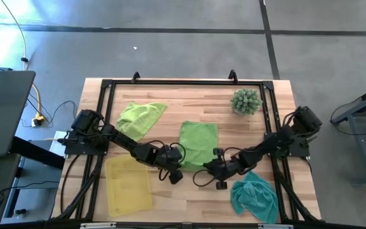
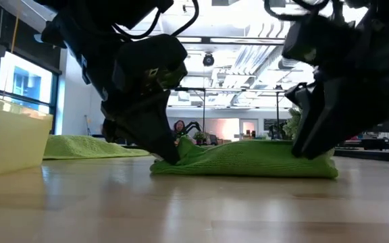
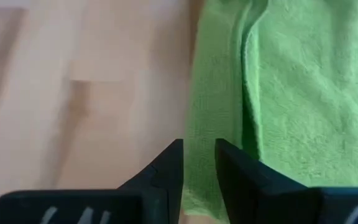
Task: Roll microfiber towels into tight, uniform cylinder then place into a basket
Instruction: Roll the green microfiber towel
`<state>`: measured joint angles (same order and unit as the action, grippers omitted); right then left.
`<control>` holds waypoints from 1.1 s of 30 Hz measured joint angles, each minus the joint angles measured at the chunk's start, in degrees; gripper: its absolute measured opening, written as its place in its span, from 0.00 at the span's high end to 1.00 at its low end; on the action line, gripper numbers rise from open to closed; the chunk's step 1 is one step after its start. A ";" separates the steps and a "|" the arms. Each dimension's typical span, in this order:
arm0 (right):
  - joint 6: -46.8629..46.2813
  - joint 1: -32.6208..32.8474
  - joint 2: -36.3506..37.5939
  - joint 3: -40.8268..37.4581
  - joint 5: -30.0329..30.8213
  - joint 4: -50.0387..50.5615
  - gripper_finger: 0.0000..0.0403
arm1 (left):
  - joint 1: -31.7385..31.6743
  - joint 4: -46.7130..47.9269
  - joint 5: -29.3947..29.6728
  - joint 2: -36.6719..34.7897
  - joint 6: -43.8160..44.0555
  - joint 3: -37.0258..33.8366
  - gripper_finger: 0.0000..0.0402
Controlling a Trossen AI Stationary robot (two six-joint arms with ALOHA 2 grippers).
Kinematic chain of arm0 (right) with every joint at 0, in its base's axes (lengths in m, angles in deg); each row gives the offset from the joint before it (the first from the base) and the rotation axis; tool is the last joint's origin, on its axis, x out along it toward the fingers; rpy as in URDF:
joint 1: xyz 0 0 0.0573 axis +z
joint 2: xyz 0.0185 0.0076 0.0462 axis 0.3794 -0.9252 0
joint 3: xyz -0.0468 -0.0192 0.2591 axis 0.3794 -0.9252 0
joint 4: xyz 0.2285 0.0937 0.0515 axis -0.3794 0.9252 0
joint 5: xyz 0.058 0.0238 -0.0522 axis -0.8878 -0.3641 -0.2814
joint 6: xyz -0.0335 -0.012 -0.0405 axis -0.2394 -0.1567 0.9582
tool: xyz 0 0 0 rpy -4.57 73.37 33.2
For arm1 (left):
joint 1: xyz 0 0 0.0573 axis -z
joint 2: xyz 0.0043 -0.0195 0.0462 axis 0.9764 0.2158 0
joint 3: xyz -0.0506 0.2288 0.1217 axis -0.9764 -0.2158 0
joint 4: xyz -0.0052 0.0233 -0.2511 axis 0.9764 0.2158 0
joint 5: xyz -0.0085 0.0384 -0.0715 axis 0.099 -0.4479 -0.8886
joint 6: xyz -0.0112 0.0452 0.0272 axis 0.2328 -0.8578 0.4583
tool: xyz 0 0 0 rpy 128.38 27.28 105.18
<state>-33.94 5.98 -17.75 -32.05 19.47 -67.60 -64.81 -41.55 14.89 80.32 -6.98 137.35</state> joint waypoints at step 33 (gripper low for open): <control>-3.79 -1.69 -3.25 0.17 -1.14 4.51 0.61 | -2.97 5.96 -4.24 -11.43 -28.99 -0.04 0.70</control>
<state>-37.72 4.29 -21.00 -31.87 18.32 -63.09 -67.78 -35.59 10.65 68.89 -35.97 137.30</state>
